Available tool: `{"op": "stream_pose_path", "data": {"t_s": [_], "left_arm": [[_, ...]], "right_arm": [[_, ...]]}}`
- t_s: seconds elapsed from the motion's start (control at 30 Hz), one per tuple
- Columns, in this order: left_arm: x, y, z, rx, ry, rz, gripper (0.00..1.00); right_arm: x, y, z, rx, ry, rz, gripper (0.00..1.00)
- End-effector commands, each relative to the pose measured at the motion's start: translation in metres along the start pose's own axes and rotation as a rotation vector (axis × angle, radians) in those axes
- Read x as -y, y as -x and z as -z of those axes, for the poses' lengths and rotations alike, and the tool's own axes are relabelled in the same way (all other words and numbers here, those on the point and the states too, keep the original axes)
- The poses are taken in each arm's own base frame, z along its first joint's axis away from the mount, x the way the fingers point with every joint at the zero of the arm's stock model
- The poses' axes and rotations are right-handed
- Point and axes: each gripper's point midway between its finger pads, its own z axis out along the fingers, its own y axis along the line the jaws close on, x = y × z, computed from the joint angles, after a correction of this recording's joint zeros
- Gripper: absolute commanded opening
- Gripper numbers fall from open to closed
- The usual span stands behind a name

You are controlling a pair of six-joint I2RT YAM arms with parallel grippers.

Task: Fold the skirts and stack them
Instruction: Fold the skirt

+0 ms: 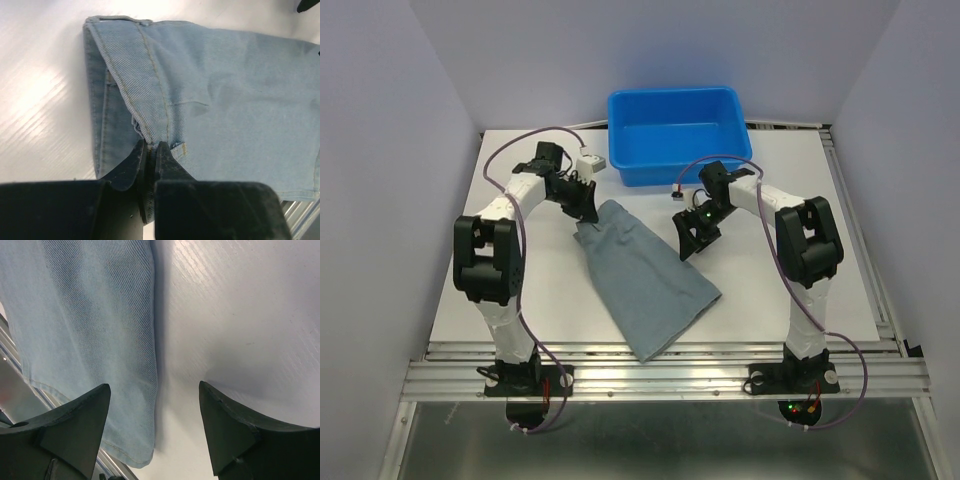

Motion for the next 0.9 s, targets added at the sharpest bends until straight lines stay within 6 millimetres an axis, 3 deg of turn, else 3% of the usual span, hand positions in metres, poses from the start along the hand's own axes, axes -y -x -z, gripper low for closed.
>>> {"op": "stream_pose_path", "data": {"t_s": [0.0,0.1,0.23,0.43,0.53,0.7,0.77,0.87], "left_arm": [[0.026,0.015,0.009,0.038,0.034,-0.086,0.00],[0.023,0.007,0.003,0.026,0.036,-0.058,0.00],[0.002,-0.002,-0.002,0.020,0.084,-0.008,0.00],[-0.034,-0.019,-0.004,-0.014,0.145,0.055,0.74],[-0.044,-0.028,-0.009,-0.045,0.159,0.048,0.80],[-0.051,-0.053,-0.029,-0.129,0.111,0.071,0.79],[-0.044,-0.059,-0.034,-0.143,0.060,0.088,0.77],[-0.039,-0.069,-0.046,-0.159,0.010,0.133,0.66]], "right_arm": [[-0.003,0.002,0.008,0.005,-0.016,0.034,0.76],[-0.003,0.001,0.007,-0.002,-0.014,0.028,0.76],[-0.003,0.002,0.007,-0.005,-0.010,0.022,0.77],[-0.003,0.001,0.006,-0.011,-0.008,0.020,0.77],[-0.002,-0.002,0.004,-0.016,-0.004,0.017,0.77],[-0.001,-0.007,0.001,-0.024,-0.002,0.008,0.77],[0.000,-0.009,-0.001,-0.028,0.000,0.003,0.77],[0.002,-0.013,-0.005,-0.036,0.002,-0.005,0.77]]}}
